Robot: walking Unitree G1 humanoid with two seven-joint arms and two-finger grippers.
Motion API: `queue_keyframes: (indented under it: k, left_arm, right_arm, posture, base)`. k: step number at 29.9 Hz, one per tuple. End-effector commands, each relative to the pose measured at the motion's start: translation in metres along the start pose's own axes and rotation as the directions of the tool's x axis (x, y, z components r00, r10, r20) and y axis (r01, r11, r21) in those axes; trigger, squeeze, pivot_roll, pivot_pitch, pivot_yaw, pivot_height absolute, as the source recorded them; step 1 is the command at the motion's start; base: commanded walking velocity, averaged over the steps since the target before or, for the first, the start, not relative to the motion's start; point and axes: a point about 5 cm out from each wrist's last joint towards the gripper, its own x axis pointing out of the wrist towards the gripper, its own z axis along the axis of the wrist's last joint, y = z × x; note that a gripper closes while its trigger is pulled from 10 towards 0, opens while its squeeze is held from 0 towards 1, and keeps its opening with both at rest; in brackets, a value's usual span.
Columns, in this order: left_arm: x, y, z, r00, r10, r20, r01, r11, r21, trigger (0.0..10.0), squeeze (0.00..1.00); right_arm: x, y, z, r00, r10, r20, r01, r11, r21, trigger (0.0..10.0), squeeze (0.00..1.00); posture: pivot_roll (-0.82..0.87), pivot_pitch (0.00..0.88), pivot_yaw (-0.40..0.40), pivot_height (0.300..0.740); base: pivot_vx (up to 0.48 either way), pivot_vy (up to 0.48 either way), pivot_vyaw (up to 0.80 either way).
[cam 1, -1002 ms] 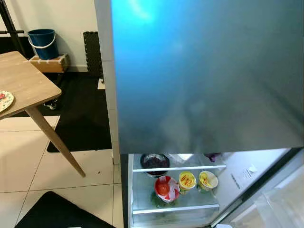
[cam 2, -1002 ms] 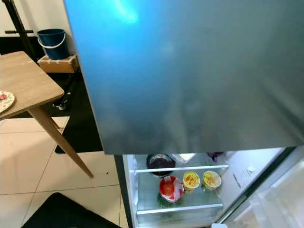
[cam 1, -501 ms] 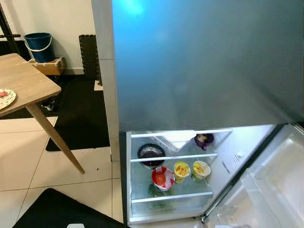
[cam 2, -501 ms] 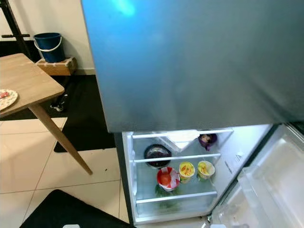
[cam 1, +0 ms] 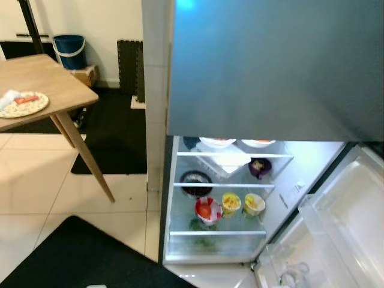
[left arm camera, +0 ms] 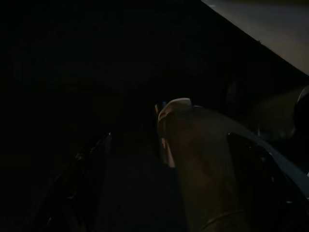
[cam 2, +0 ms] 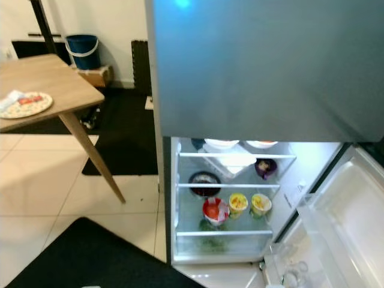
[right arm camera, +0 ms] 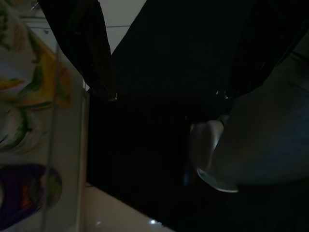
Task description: Restocking fridge
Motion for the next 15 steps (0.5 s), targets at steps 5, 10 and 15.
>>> queue_keyframes:
  k: [5, 10, 15]
  left_arm:
    - [-0.0016, -0.0036, -0.0124, 0.999, -0.009, -0.050, 0.009, 1.000, 0.006, 10.0, 0.00]
    - [-0.0016, -0.0039, -0.0127, 0.999, -0.010, -0.050, 0.010, 1.000, 0.004, 10.0, 0.00]
    - [-0.0016, -0.0042, -0.0130, 0.999, -0.010, -0.051, 0.010, 1.000, 0.002, 10.0, 0.00]
  right_arm:
    - [-0.0014, -0.0057, -0.0001, 1.000, -0.014, -0.003, 0.014, 1.000, 0.006, 10.0, 0.00]
    - [-0.0015, -0.0054, -0.0014, 1.000, -0.007, -0.012, 0.007, 1.000, -0.002, 10.0, 0.00]
    - [-0.0016, -0.0055, -0.0019, 1.000, -0.001, -0.016, 0.001, 1.000, 0.000, 10.0, 0.00]
  posture:
    - [-0.05, 0.016, -0.055, 0.740]
    - [-0.05, 0.016, -0.055, 0.740]
    - [-0.05, 0.015, -0.057, 0.740]
  base:
    - [-0.355, 0.000, 0.00]
    - [-0.357, 0.000, -0.41]
    - [-0.356, 0.000, -0.73]
